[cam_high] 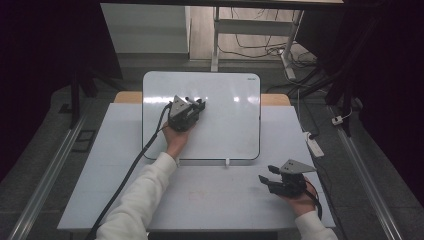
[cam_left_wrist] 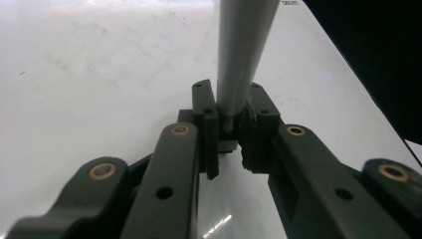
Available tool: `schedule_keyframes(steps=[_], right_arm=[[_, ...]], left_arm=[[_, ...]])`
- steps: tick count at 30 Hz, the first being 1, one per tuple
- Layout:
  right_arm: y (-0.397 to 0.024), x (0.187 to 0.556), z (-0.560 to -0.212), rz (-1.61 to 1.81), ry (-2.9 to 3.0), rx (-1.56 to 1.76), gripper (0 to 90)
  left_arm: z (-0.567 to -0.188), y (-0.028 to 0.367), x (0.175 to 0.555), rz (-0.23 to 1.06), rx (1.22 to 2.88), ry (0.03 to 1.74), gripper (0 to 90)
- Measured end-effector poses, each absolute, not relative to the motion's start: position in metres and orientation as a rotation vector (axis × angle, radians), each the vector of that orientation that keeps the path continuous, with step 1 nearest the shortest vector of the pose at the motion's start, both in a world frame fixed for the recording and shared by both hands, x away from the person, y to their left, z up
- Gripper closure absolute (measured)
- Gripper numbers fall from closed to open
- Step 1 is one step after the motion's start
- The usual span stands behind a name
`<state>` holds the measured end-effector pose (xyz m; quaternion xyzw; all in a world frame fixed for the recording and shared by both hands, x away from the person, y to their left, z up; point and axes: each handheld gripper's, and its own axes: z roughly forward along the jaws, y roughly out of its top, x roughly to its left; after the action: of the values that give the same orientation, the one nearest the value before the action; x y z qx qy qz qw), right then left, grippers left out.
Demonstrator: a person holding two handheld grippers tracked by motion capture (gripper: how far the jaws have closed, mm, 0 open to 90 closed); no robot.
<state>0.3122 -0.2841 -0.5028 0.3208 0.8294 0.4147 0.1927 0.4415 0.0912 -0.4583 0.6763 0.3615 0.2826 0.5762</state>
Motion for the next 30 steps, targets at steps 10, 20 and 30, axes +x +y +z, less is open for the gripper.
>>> schedule_keyframes(steps=[10,20,30], right_arm=[[-0.283,0.31,-0.499,1.179,2.308,0.886,45.0],[-0.271,0.303,-0.476,1.279,2.153,0.819,45.1],[-0.218,0.299,-0.447,1.391,2.114,0.663,42.0]], left_arm=[[-0.465,0.084,0.423,0.594,1.709,0.781,78.4],[-0.453,0.081,0.386,0.405,1.834,0.641,78.4],[-0.452,0.07,0.357,0.205,1.914,0.596,78.4]])
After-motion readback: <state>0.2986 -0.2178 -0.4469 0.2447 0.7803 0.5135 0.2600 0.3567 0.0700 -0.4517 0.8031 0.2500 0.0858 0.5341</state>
